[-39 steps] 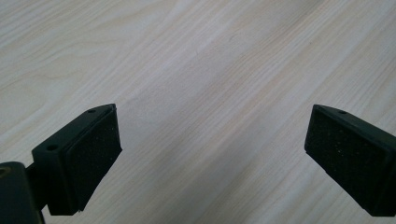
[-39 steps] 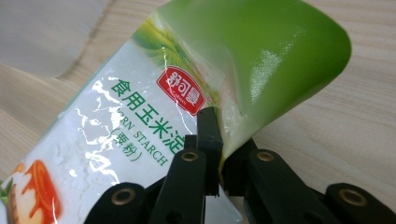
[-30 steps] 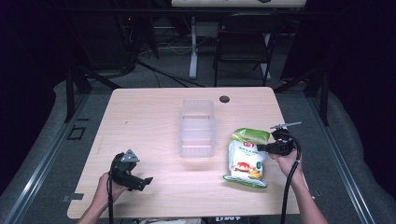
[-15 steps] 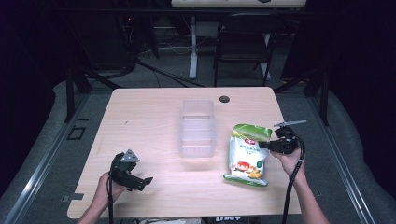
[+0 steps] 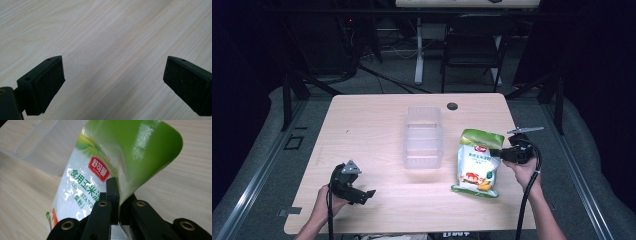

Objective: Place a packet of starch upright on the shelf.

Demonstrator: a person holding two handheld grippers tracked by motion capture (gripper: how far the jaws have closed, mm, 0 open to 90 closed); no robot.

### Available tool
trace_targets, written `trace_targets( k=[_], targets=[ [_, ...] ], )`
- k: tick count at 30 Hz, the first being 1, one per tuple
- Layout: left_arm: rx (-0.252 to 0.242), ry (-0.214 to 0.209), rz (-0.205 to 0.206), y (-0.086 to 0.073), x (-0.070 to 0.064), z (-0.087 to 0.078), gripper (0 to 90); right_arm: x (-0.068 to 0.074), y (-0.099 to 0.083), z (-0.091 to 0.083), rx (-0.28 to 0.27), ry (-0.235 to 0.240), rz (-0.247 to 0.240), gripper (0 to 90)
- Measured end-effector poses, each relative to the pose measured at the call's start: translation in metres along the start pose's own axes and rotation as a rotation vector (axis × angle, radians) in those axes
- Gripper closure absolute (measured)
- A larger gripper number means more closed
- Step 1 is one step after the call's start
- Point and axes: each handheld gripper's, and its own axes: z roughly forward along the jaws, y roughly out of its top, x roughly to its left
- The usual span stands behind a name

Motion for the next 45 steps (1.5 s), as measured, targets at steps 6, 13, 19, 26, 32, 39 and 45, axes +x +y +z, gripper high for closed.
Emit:
trace_targets(
  k=[6,13,19,26,32,39,45],
  targets=[
    [0.001,0.0,0.0,0.0,0.0,0.0,3.3,0.003,0.004,-0.006,0.0,0.011,-0.007,89.6],
    [0.002,-0.004,0.001,0.0,0.0,0.001,3.3,0.013,0.009,-0.012,0.001,0.02,-0.022,89.7],
    [-0.001,-0.004,0.001,0.0,0.0,0.0,3.2,0.02,0.012,-0.017,-0.004,0.041,-0.035,89.6],
    [0.001,-0.005,0.0,0.0,0.0,0.0,3.2,0.026,0.015,-0.023,-0.019,0.071,-0.045,89.9],
    [0.004,-0.003,0.003,0.0,0.001,0.001,3.2,0.039,0.019,-0.027,-0.031,0.067,-0.097,90.0],
    [0.006,-0.002,0.002,0.0,0.0,0.001,3.1,0.049,0.026,-0.027,-0.031,0.065,-0.136,90.0],
    [0.006,-0.002,0.003,0.0,0.0,0.001,3.1,0.051,0.03,-0.027,-0.034,0.069,-0.142,90.0]
  ],
)
